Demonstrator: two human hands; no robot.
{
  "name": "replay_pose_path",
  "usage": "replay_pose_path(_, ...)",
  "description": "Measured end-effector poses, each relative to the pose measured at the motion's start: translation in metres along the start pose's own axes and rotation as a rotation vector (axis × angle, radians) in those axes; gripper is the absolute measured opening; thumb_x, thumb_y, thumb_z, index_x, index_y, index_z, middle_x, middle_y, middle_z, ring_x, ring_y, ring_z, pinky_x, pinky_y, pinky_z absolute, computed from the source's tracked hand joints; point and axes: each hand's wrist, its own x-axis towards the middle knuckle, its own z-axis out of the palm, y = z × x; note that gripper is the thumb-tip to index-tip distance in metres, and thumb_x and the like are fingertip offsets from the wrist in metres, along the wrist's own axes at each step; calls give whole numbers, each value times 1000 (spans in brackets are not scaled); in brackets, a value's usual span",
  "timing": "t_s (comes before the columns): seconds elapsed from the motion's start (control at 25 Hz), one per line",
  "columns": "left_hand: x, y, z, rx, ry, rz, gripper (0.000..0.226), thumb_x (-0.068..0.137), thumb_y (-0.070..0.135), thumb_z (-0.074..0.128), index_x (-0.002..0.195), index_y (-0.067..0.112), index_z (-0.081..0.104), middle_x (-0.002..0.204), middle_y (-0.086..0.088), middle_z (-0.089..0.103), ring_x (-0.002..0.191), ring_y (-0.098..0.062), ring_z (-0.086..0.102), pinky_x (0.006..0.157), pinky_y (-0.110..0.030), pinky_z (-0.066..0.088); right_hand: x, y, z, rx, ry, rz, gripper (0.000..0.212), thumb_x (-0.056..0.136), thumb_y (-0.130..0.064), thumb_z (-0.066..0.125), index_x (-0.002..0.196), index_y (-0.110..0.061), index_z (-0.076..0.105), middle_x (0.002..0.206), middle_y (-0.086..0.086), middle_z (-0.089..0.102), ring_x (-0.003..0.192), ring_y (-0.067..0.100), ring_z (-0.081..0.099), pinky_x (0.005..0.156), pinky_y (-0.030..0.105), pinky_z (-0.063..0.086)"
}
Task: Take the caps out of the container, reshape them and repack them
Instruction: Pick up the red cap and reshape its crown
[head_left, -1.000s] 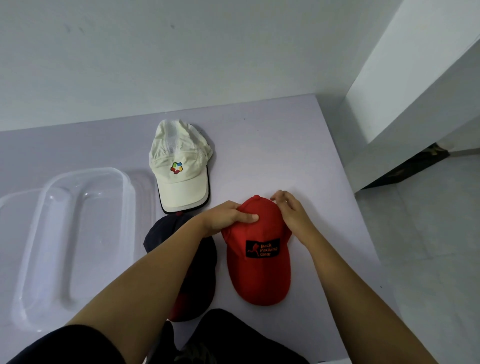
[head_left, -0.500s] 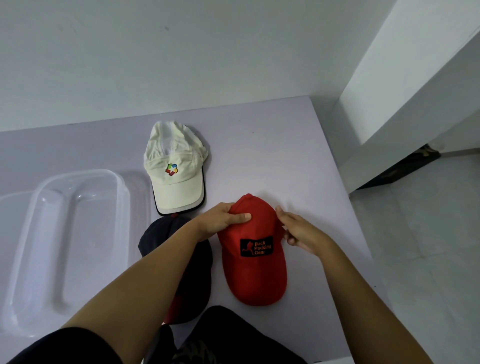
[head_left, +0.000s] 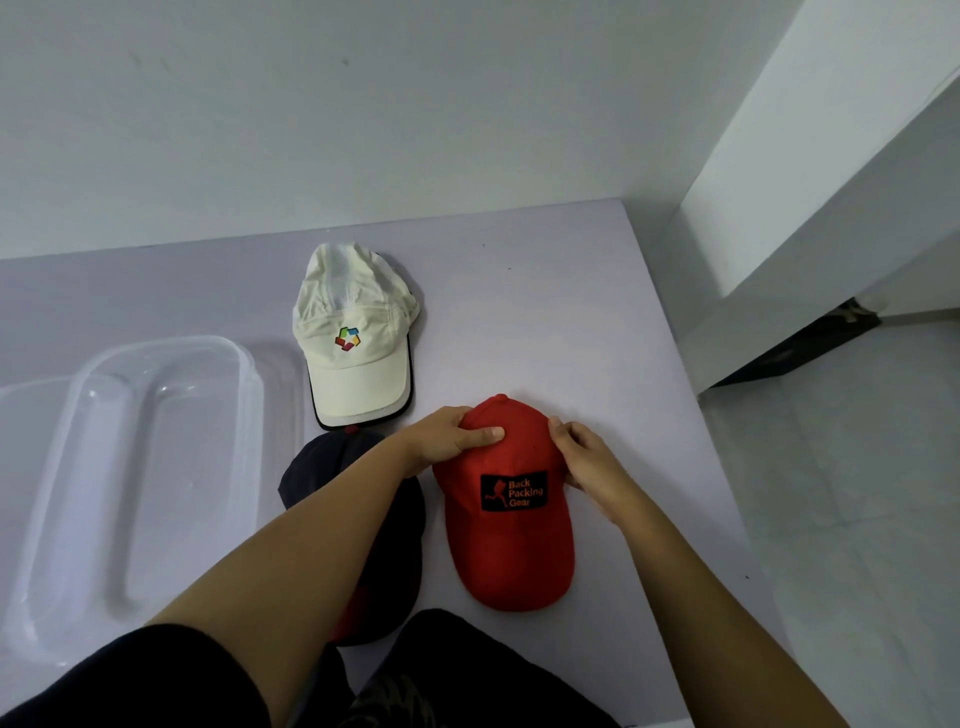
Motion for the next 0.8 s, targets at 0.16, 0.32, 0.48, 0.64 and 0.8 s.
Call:
replay_pose_path(0.16,-1,6,-4,79,166,18,46,88,42,60,123,12,58,121,-6,61,109,-18,59,96,-31,47,-3,-3,-3,-133,56,-60,40,91,-57,40,97,-21,58,93,-6,61,85,10,58,78,31,48)
replay_pose_path(0.32,-16,22,-29,284,270,54,30,93,19,51,119,6,62,117,-9,66,95,-19,65,82,-25,44,-3,0,-15,-244,33,-106,42,89,-59,41,105,-25,58,100,-9,61,96,13,58,91,34,48)
replay_pose_path(0.48,-31,20,-43,569,228,-22,27,91,18,57,111,4,68,104,-1,65,72,-15,66,70,-21,48,-2,-6,-26,-239,66,-125,35,92,-48,48,114,-24,61,113,-6,62,101,14,57,97,36,46)
replay_pose_path(0.64,-35,13,-30,590,173,-5,23,91,19,59,107,6,68,105,-8,71,77,-13,65,71,-20,47,-6,-18,-28,-330,45,-164,23,92,-31,56,108,-18,65,108,-2,66,100,15,61,94,33,47)
replay_pose_path(0.8,-42,30,-42,489,293,88,32,89,19,61,118,4,61,105,-8,69,64,-6,64,70,-16,45,-11,-46,-38,-346,129,-197,35,91,-37,56,120,-18,58,106,-6,60,104,19,60,98,34,45)
